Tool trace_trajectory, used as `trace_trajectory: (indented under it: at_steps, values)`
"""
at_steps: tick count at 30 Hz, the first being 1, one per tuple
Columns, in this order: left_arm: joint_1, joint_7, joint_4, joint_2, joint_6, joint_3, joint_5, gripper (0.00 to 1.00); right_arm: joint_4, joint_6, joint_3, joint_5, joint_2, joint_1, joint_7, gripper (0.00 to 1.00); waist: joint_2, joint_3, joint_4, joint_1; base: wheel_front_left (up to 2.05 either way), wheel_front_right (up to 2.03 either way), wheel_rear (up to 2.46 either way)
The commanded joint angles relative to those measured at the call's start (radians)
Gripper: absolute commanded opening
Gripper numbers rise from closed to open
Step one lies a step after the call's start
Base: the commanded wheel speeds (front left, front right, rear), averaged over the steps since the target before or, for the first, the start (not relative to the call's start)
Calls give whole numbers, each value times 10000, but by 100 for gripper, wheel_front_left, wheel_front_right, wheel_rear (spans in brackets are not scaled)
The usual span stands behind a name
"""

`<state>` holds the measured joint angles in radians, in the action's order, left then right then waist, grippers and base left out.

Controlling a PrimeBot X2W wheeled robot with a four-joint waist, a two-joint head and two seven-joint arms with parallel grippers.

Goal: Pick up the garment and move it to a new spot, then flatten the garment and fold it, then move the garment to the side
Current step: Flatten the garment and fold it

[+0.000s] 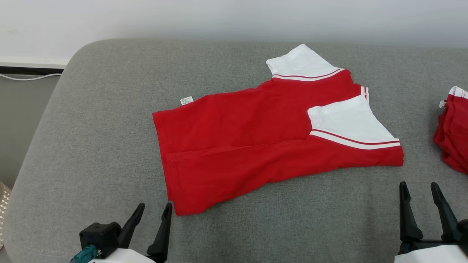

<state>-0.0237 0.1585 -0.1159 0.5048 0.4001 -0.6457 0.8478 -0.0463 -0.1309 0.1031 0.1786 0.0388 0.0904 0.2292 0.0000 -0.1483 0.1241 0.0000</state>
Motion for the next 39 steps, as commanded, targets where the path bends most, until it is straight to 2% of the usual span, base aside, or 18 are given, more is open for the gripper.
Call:
trace_trajectory:
  at_steps: [1, 8, 17, 27, 31, 39]
  values:
    - [-212, 32, -155, 143, -121, 313, 59, 100, 190, 2, -215, 30, 116, -298, 4, 100, 0, -51, -13, 0, 0, 0, 0]
    - [-498, -101, 597, -355, -774, 213, 643, 100, -469, 2, -207, 299, 115, -878, -93, 100, 0, -541, -101, 0, 0, 0, 0]
    - [-1539, 19, 2592, -920, -1905, 361, 1179, 100, -1409, 2, -176, 316, 115, -1930, -56, 100, 0, -1429, -254, 0, 0, 0, 0]
    - [-2346, 202, 3899, -1102, -2506, 515, 1293, 100, -2399, 2, -34, 273, 244, -2900, 26, 100, 0, -1912, -352, 0, 0, 0, 0]
    - [-2501, 110, 4137, -1225, -2928, 511, 1550, 100, -2974, 2, -46, 353, 373, -3450, 43, 100, 0, -2130, -327, 0, 0, 0, 0]
    - [-2617, -2, 4161, -1372, -3238, 344, 1635, 100, -3837, 2, 2, 477, 493, -4087, 79, 100, 0, -2259, -190, 0, 0, 0, 0]
